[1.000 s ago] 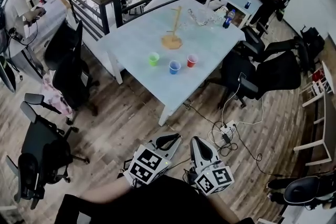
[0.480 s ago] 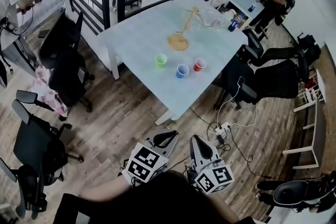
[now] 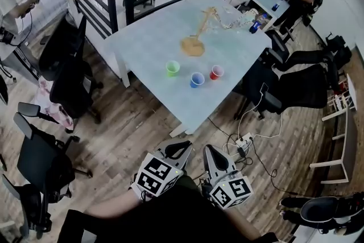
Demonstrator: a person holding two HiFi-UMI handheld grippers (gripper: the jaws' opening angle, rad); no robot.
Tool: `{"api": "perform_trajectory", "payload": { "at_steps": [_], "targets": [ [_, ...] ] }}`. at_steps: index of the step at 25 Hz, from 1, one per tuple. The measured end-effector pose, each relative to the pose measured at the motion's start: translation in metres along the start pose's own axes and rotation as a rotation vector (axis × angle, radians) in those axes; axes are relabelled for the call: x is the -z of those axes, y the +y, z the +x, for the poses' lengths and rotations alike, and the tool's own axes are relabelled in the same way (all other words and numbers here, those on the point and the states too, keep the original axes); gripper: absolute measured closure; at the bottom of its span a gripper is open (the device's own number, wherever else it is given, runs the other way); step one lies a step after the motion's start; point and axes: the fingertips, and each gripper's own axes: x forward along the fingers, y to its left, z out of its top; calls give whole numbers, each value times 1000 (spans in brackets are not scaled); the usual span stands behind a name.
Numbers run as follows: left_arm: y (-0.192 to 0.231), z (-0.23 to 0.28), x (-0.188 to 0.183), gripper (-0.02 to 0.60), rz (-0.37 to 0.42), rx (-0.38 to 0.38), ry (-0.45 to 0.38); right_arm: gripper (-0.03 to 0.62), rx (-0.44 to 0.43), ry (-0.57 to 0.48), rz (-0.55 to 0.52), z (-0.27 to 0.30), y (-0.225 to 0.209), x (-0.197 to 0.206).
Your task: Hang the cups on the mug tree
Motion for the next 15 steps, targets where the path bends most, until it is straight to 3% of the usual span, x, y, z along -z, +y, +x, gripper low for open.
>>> {"api": "perform_trajectory", "payload": {
  "at_steps": [6, 15],
  "targets": [
    [6, 35, -33, 554, 53, -76, -14, 572, -65, -30, 2, 18, -40, -27],
    [3, 106, -59, 554, 58, -124, -4, 572, -115, -46, 22, 29, -114, -51]
  ]
}}
